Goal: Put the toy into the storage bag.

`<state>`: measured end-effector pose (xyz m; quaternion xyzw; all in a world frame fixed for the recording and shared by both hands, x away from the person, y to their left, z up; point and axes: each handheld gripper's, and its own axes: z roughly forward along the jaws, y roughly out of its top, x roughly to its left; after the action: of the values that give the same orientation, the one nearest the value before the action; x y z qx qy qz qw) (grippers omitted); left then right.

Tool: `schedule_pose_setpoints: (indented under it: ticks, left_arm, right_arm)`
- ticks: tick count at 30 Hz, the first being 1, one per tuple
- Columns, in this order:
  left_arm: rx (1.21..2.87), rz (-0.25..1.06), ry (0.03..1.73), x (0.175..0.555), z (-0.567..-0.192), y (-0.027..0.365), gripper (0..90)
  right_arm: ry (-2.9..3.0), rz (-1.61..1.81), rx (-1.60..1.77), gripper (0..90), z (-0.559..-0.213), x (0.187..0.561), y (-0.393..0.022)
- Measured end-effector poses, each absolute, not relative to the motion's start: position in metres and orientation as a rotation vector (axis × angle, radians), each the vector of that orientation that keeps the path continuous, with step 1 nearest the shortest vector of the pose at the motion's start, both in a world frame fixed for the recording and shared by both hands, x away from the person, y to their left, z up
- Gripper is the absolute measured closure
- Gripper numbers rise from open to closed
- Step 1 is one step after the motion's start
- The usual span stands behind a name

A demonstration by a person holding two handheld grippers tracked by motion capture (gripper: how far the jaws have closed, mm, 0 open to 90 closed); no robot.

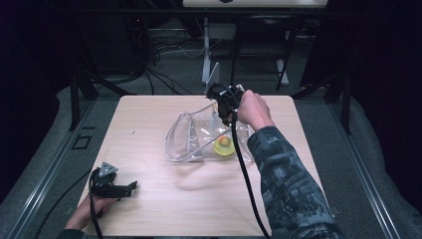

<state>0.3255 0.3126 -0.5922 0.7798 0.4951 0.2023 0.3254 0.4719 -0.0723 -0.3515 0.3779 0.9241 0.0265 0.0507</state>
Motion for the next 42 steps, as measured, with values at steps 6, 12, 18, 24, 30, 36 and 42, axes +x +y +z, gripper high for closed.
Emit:
schedule_pose_setpoints:
  ticks: [6,12,18,24,30,36,42]
  left_arm:
    - [2.044,0.531,1.298,0.325,-0.592,0.313,0.3]
    - [2.044,0.530,1.298,0.325,-0.592,0.313,0.3]
    - [2.044,0.530,1.298,0.325,-0.592,0.313,0.3]
    - [2.044,0.530,1.298,0.325,-0.592,0.313,0.3]
    - [2.044,0.531,1.298,0.325,-0.592,0.313,0.3]
    - [2.043,0.531,1.299,0.325,-0.592,0.312,0.3]
    - [2.044,0.531,1.298,0.325,-0.592,0.313,0.3]
  right_arm:
    - [2.795,0.162,1.166,67.8,-0.342,0.467,-0.083]
    - [2.767,0.194,1.195,51.8,-0.335,0.464,-0.095]
    - [2.709,0.231,1.239,27.3,-0.329,0.461,-0.111]
    - [2.666,0.273,1.292,15.7,-0.323,0.456,-0.133]
    - [2.607,0.307,1.356,5.9,-0.324,0.450,-0.159]
    - [2.575,0.303,1.439,0.0,-0.337,0.444,-0.188]
    - [2.562,0.335,1.525,0.0,-0.360,0.434,-0.217]
